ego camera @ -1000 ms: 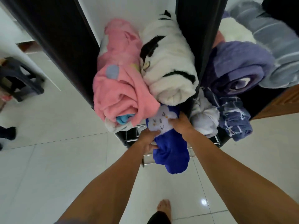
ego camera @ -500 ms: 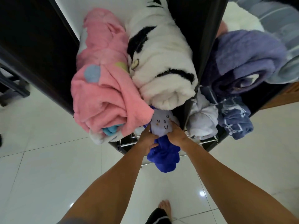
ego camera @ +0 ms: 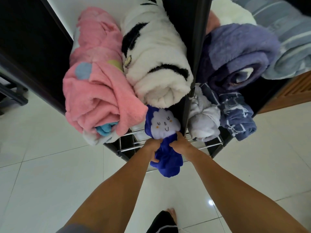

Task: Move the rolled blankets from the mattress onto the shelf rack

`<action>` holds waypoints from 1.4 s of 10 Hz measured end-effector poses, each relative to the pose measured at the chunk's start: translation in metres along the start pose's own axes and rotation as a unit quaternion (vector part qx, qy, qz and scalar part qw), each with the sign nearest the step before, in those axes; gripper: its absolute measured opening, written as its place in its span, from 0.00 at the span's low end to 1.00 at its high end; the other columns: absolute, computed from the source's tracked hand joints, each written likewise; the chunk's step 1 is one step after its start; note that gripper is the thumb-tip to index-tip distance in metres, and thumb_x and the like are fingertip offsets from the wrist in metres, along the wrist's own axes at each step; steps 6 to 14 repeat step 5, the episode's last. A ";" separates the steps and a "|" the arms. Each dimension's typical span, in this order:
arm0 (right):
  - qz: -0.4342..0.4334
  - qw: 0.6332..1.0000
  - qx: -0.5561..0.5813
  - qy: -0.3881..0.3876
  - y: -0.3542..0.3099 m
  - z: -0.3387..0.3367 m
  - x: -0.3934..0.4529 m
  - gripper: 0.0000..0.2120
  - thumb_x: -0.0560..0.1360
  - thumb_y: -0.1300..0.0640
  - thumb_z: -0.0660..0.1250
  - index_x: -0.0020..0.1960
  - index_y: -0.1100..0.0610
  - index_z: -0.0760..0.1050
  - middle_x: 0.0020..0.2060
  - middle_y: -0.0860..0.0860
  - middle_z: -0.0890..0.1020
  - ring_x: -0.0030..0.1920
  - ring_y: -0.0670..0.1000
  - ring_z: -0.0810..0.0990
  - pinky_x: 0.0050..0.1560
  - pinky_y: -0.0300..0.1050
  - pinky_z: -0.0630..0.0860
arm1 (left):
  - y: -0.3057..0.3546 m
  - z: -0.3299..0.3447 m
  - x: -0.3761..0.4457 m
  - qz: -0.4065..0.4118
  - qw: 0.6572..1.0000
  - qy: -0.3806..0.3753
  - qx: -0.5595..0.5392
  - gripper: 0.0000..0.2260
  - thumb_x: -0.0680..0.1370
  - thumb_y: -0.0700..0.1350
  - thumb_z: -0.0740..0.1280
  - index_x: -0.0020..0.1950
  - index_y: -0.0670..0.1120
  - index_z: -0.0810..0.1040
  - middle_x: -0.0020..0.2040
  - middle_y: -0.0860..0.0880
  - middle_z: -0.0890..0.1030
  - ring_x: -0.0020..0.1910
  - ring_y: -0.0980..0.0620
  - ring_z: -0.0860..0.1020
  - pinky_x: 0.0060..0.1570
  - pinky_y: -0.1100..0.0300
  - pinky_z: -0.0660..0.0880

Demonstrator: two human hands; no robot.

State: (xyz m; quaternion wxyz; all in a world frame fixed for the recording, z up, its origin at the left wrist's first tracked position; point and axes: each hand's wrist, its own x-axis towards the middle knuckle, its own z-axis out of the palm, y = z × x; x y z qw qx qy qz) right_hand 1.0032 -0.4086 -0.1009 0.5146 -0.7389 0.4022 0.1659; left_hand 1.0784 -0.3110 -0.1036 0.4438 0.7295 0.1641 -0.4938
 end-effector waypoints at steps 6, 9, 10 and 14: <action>-0.038 0.993 0.110 -0.015 0.027 -0.034 -0.060 0.19 0.77 0.63 0.63 0.68 0.61 0.69 0.59 0.61 0.78 0.59 0.59 0.78 0.66 0.56 0.71 | -0.080 0.003 -0.054 0.176 0.976 0.068 0.112 0.19 0.79 0.42 0.62 0.70 0.51 0.66 0.64 0.46 0.77 0.58 0.45 0.77 0.53 0.56 0.72; -0.038 0.993 0.110 -0.015 0.027 -0.034 -0.060 0.19 0.77 0.63 0.63 0.68 0.61 0.69 0.59 0.61 0.78 0.59 0.59 0.78 0.66 0.56 0.71 | -0.080 0.003 -0.054 0.176 0.976 0.068 0.112 0.19 0.79 0.42 0.62 0.70 0.51 0.66 0.64 0.46 0.77 0.58 0.45 0.77 0.53 0.56 0.72; -0.038 0.993 0.110 -0.015 0.027 -0.034 -0.060 0.19 0.77 0.63 0.63 0.68 0.61 0.69 0.59 0.61 0.78 0.59 0.59 0.78 0.66 0.56 0.71 | -0.080 0.003 -0.054 0.176 0.976 0.068 0.112 0.19 0.79 0.42 0.62 0.70 0.51 0.66 0.64 0.46 0.77 0.58 0.45 0.77 0.53 0.56 0.72; -0.038 0.993 0.110 -0.015 0.027 -0.034 -0.060 0.19 0.77 0.63 0.63 0.68 0.61 0.69 0.59 0.61 0.78 0.59 0.59 0.78 0.66 0.56 0.71 | -0.080 0.003 -0.054 0.176 0.976 0.068 0.112 0.19 0.79 0.42 0.62 0.70 0.51 0.66 0.64 0.46 0.77 0.58 0.45 0.77 0.53 0.56 0.72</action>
